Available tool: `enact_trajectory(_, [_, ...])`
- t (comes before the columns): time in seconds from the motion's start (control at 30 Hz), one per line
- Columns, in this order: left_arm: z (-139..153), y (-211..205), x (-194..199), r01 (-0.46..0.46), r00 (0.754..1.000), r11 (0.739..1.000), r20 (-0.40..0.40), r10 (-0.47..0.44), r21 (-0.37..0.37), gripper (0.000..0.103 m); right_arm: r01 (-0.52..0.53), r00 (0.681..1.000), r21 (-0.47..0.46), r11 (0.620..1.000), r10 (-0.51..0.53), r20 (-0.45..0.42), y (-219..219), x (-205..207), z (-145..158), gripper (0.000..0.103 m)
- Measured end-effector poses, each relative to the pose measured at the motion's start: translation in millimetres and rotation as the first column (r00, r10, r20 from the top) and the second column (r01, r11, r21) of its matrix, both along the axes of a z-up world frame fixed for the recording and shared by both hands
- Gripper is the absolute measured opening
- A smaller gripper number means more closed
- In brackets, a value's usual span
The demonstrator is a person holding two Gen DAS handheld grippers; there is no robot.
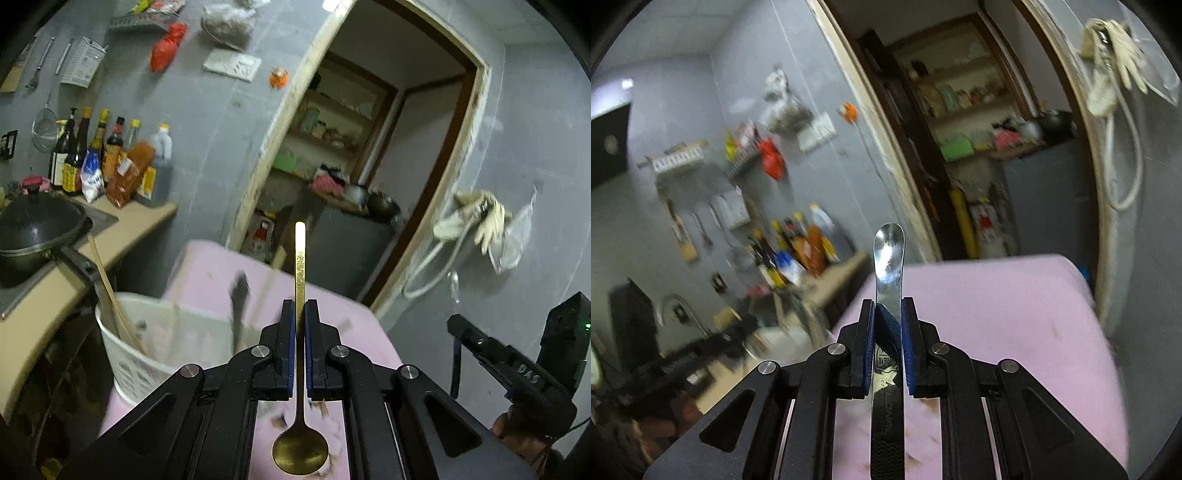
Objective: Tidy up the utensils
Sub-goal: 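Lift the gold spoon and silver knife up toward the white caddy with both tools, then lower both tools over the caddy and open them to drop the utensils in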
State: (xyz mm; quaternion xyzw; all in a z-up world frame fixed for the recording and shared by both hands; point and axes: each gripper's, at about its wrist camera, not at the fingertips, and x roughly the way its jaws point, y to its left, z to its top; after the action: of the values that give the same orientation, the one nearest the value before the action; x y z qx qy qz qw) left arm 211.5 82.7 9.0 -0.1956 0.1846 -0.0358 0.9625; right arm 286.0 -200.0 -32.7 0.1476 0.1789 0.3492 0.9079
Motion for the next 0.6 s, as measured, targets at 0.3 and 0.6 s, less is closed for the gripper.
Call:
enact_trajectory(0.3, [15.3,87.5,21.8,-0.142,0.986,0.985,0.077,0.150,-0.097,0.002,-0.034,0.995,0.144,0.989,0.020,0.100,75.4,12.3,29.9,0.011])
enact_trajectory(0.6, [-3.7,125.0,30.8,-0.186,0.972,0.980,0.132,0.194,-0.070,0.002,0.059,0.975,0.182,0.981,-0.096,0.199,121.7,11.5,13.5,0.011])
